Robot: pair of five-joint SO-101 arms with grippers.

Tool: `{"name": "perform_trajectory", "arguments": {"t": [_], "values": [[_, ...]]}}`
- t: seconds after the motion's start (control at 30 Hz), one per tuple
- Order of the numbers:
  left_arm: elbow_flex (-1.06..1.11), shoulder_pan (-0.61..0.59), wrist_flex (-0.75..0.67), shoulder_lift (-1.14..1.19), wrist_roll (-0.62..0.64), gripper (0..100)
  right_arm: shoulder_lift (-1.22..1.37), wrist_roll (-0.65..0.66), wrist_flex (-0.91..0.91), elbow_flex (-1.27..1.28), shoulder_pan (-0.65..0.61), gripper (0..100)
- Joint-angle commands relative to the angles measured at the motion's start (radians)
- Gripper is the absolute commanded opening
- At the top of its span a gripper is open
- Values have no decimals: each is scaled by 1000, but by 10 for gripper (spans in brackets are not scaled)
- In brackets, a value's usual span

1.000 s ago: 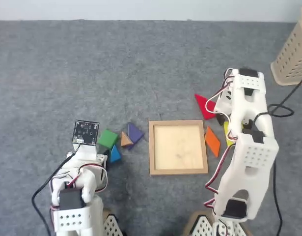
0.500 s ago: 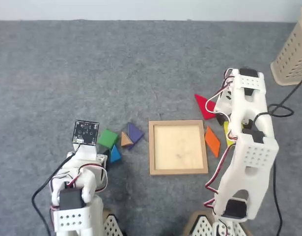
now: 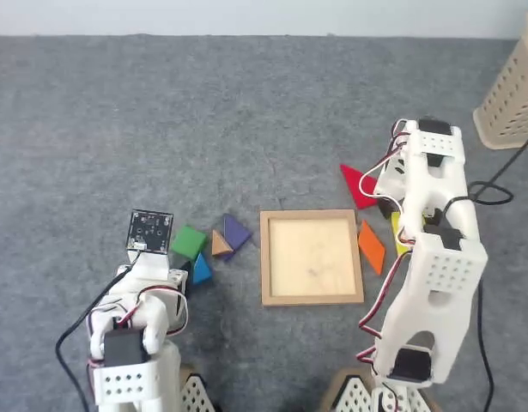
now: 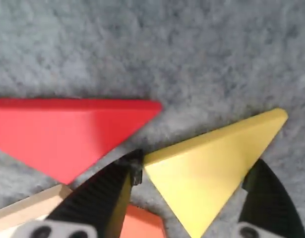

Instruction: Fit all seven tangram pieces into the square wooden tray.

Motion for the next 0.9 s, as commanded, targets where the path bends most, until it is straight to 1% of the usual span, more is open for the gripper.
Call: {"name": "perform_trajectory", "arguments": {"t": [0.0, 0.07, 0.3, 0.4, 0.47, 0.53, 0.67, 0.87], "values": [[-8, -3, 5, -17, -3, 194, -2, -14, -16, -40, 18, 237], [-8, -3, 5, -17, -3, 194, -2, -14, -16, -40, 18, 219], [-8, -3, 5, -17, -3, 194, -8, -8, -4, -38, 18, 219], [-8, -3, 5, -17, -3, 194, -15, -2, 21, -41, 24, 173], [-8, -3, 5, -17, -3, 194, -33, 44, 21, -41, 27, 145], [-8, -3, 5, -17, -3, 194, -68, 77, 30, -37, 28, 141], [-8, -3, 5, -17, -3, 194, -147, 94, 61, -25, 27, 141], [-8, -3, 5, -17, -3, 194, -303, 158, -4, 123, 19, 140]]}}
